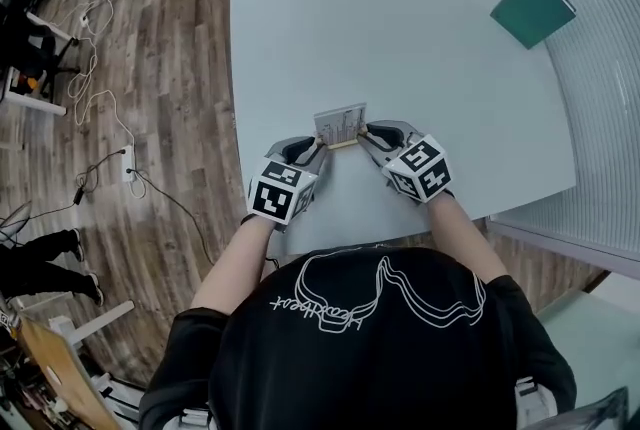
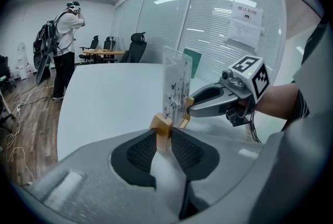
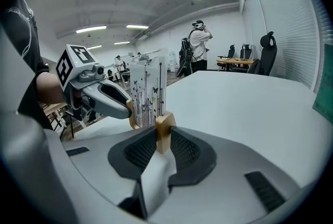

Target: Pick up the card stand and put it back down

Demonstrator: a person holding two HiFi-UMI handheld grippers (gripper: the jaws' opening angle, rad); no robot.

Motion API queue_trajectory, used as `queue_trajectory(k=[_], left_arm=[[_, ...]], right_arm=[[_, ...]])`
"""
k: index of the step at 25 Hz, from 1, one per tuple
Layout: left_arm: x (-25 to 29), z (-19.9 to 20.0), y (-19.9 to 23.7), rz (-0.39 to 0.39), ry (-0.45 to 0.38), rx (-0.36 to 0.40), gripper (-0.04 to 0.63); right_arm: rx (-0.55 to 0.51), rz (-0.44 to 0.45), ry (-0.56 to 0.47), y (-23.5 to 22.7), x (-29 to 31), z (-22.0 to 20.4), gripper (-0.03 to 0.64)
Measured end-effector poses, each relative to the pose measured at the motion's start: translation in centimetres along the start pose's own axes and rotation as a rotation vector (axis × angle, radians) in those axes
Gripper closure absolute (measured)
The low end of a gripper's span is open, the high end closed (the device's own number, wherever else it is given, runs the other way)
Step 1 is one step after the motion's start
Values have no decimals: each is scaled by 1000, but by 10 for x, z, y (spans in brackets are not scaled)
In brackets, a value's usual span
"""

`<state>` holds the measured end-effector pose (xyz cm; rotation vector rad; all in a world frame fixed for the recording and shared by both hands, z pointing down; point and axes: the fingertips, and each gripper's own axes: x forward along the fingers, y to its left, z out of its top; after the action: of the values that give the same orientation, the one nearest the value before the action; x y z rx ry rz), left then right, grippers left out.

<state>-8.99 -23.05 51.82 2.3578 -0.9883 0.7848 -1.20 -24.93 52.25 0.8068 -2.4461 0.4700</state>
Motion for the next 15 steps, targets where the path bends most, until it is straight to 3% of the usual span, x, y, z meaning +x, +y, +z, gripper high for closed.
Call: queue_trajectory(k=[15], left_arm=[[23,-14,8,-11,44,-8,500]], right_arm=[[3,-28,40,-11,17,-20,528]])
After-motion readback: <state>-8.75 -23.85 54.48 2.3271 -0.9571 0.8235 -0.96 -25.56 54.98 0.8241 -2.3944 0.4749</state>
